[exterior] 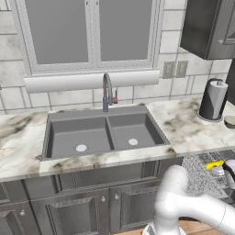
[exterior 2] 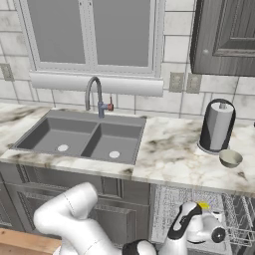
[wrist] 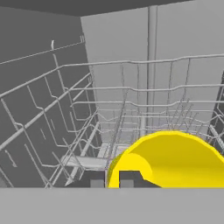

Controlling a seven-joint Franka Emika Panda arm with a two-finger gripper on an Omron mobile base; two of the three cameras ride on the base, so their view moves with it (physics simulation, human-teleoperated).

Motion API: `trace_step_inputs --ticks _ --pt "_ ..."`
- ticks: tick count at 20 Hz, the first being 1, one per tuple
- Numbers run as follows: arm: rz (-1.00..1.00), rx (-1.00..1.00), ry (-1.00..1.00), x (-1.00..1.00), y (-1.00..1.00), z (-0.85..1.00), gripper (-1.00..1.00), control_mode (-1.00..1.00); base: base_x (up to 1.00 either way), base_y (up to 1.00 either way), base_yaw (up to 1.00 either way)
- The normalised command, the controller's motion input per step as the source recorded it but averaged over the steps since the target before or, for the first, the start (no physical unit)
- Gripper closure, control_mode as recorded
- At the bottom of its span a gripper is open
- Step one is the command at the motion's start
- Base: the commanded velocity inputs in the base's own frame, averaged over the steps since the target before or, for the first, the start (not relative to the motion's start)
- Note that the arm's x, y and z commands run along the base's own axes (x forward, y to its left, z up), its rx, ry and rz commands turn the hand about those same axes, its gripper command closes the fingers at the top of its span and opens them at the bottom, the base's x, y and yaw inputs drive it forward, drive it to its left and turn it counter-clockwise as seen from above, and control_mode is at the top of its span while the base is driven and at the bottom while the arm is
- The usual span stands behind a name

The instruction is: Pick up the cup and bowl from the counter, place them in the dishwasher, and close the dishwasher door.

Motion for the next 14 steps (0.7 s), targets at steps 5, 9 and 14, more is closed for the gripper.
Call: trace_step_inputs --ticks 5,9,14 --pt "0.00 0.00 -0.04 -0.26 -0.04 -0.05 -1.00 -1.00 0.00 0.00 0.00" --pt "0.05 0.00 -0.06 -0.61 -0.09 -0.13 -1.00 -1.00 0.00 0.00 0.00" --pt "0.09 0.00 -0.05 -0.65 -0.08 -0.36 -1.00 -1.00 0.00 0.00 0.00"
